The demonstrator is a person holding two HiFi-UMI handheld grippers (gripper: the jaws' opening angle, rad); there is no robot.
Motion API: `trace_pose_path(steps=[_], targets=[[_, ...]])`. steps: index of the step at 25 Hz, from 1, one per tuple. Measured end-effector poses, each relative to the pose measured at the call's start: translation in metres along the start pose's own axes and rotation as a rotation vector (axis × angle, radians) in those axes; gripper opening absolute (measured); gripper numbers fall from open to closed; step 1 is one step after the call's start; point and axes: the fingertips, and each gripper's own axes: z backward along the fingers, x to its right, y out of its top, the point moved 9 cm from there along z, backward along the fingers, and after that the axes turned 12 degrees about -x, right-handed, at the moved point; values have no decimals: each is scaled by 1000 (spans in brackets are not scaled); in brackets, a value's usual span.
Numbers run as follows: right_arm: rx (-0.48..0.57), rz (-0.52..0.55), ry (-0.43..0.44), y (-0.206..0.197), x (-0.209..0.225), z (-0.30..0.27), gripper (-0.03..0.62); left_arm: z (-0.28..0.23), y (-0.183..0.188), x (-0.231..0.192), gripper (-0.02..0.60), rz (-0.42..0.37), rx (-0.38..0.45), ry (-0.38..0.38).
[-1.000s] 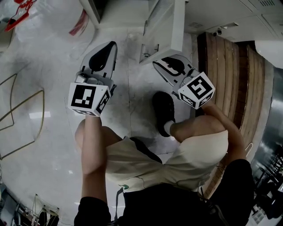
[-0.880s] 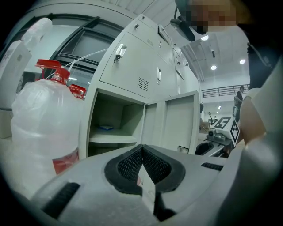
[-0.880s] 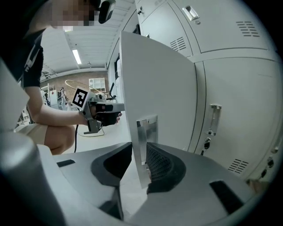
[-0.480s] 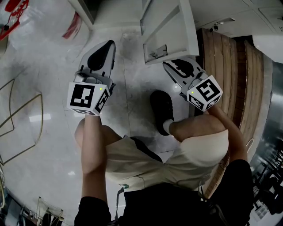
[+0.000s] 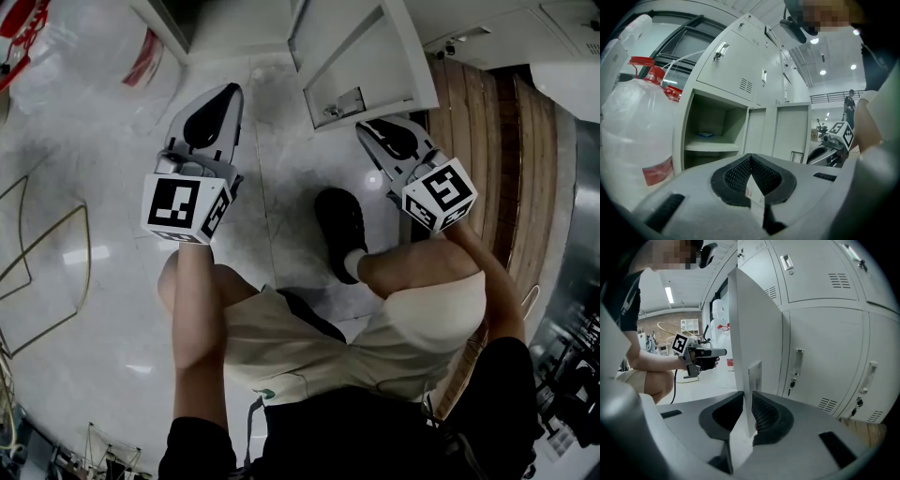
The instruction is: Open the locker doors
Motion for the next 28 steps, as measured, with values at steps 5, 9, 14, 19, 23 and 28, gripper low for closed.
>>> trace_pose_path(steps=[5, 9, 14, 19, 23, 28], targets=[[-1, -8, -19, -4, 3, 4, 32, -2, 0, 1, 15, 1, -1, -2], [3, -16, -25, -6, 5, 6, 25, -3, 0, 2, 15, -6, -4, -6], [12, -27, -17, -5, 5, 7, 25, -4, 1, 4, 15, -5, -4, -5], [24, -23, -7, -2, 6, 13, 25, -7, 2, 6, 15, -16, -6, -12], [35, -20, 0, 2, 7, 22, 6, -6, 2, 8, 15, -18, -8, -15], [62, -35, -6, 10, 10, 43, 6, -5, 5, 9, 15, -11, 1, -11]])
